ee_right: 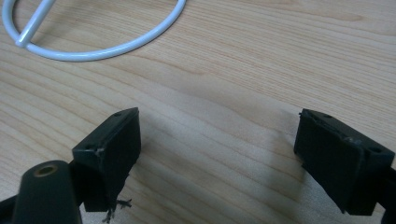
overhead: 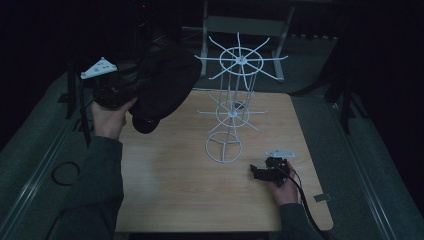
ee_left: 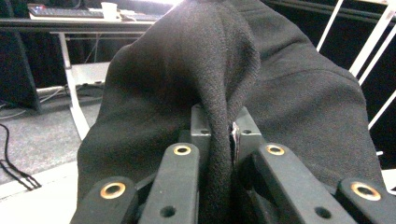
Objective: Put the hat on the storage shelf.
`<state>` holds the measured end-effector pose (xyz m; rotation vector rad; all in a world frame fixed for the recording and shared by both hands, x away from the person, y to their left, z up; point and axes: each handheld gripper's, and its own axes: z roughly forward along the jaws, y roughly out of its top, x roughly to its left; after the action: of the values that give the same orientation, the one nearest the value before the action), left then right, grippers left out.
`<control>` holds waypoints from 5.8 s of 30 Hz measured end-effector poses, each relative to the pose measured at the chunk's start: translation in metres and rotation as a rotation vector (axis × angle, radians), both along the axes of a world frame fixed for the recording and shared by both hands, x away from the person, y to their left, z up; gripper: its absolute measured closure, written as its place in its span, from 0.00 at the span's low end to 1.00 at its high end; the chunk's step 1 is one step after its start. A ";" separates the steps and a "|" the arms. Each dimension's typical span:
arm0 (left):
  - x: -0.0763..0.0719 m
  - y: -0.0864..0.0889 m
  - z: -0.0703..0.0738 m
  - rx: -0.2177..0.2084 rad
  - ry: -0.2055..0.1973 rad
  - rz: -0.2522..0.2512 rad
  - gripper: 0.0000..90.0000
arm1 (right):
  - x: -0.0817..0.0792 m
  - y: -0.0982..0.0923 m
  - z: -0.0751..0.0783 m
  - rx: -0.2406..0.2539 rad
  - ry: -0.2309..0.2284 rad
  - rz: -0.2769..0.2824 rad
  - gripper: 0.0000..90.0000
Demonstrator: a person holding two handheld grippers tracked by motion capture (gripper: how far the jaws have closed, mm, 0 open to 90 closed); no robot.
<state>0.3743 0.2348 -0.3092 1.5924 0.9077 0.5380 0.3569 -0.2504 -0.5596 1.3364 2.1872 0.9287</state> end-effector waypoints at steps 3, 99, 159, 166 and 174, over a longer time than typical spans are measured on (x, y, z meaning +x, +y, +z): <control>0.000 0.000 0.001 -0.006 -0.005 -0.005 0.93 | 0.000 0.000 0.000 0.000 0.000 0.000 0.16; -0.012 0.027 0.014 -0.318 -0.140 -0.115 0.93 | -0.001 0.000 0.000 0.001 0.001 -0.001 0.16; 0.005 -0.006 0.000 -0.181 -0.026 -0.364 0.91 | -0.001 0.000 0.000 0.001 0.002 -0.002 0.16; 0.007 -0.010 -0.003 -0.160 -0.010 -0.372 0.87 | -0.001 0.000 0.000 0.001 0.001 -0.002 0.16; 0.007 -0.012 -0.004 -0.137 0.002 -0.363 0.76 | -0.001 0.000 0.000 0.001 0.001 -0.001 0.16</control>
<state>0.3813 0.2223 -0.3129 1.5846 0.6218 0.2143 0.3563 -0.2501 -0.5596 1.3389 2.1866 0.9286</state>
